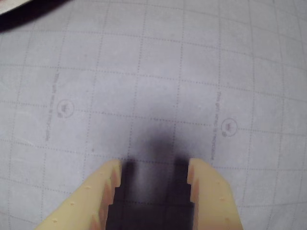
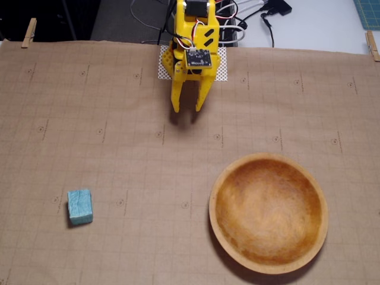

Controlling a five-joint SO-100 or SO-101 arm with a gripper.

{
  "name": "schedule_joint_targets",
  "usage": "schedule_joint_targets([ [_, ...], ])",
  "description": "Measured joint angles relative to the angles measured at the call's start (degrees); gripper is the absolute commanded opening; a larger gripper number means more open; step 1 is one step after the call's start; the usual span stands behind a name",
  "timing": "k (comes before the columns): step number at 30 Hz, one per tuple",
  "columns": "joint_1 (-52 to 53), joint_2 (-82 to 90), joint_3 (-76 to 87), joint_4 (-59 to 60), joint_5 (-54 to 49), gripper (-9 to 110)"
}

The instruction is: Grasp a blue block and put it in the bowl.

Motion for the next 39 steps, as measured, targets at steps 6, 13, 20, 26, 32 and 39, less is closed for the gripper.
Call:
schedule_joint_targets([
  [6, 0.0, 0.0, 0.0, 0.0, 0.0, -1],
  [13, 0.0, 0.0, 0.0, 0.0, 0.0, -1],
  [20, 0.0, 0.1, 0.0, -0.7, 0.0, -1],
  [26, -0.2, 0.0, 1.1, -9.9, 0.1, -1],
  [32, -0.2, -0.1, 1.4, -13.9, 0.1, -1],
  [39, -0.2, 0.0, 1.1, -14.2, 0.1, -1],
])
